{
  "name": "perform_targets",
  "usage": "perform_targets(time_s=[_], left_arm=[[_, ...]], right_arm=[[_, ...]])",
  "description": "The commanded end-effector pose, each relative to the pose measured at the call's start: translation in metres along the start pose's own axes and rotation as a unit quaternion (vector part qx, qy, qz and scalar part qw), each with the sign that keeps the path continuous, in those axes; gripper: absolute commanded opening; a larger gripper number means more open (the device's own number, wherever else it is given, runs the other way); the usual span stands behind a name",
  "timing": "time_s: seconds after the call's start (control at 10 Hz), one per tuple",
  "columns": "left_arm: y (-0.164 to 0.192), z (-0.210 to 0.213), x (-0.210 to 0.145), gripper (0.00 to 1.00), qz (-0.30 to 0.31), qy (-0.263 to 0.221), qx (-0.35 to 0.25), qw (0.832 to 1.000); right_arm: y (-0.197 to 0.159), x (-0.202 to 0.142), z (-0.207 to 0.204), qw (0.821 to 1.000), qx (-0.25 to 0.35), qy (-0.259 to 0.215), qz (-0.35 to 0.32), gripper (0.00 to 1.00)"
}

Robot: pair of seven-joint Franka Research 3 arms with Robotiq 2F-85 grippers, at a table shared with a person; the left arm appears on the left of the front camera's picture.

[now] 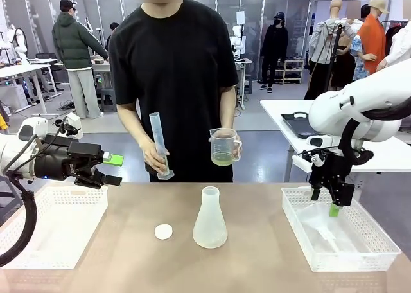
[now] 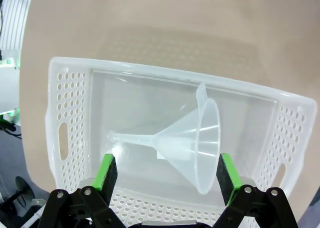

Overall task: Prepare the solutions needed for the experiment.
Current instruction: Pick up the Plastic Funnel and insert it into the Big flask.

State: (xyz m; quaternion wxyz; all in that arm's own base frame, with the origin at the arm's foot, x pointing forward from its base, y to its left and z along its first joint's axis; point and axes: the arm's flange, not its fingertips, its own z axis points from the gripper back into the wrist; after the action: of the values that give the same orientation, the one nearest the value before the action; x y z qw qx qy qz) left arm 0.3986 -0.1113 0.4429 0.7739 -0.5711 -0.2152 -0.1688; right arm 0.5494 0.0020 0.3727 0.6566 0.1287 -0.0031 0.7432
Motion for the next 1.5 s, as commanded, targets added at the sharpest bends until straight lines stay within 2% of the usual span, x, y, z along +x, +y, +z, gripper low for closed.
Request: perform_targets(time_s=[0.0, 0.4, 1.4], left_arm=[[-0.002, -0.002, 0.002, 1.00, 0.007, -0.008, -0.010, 1.000], [-0.002, -0.002, 0.002, 1.00, 0.007, -0.008, -0.010, 1.000], [-0.002, -0.002, 0.002, 1.00, 0.007, -0.008, -0.010, 1.000]], right_arm=[[-0.011, -0.004, -0.004, 1.000, 0.022, 0.002, 0.010, 1.00], [-0.021, -0.007, -0.021, 0.999, 0.048, -0.001, 0.008, 1.00], [-0.016, -0.008, -0.029, 0.999, 0.047, 0.013, 0.005, 0.06]])
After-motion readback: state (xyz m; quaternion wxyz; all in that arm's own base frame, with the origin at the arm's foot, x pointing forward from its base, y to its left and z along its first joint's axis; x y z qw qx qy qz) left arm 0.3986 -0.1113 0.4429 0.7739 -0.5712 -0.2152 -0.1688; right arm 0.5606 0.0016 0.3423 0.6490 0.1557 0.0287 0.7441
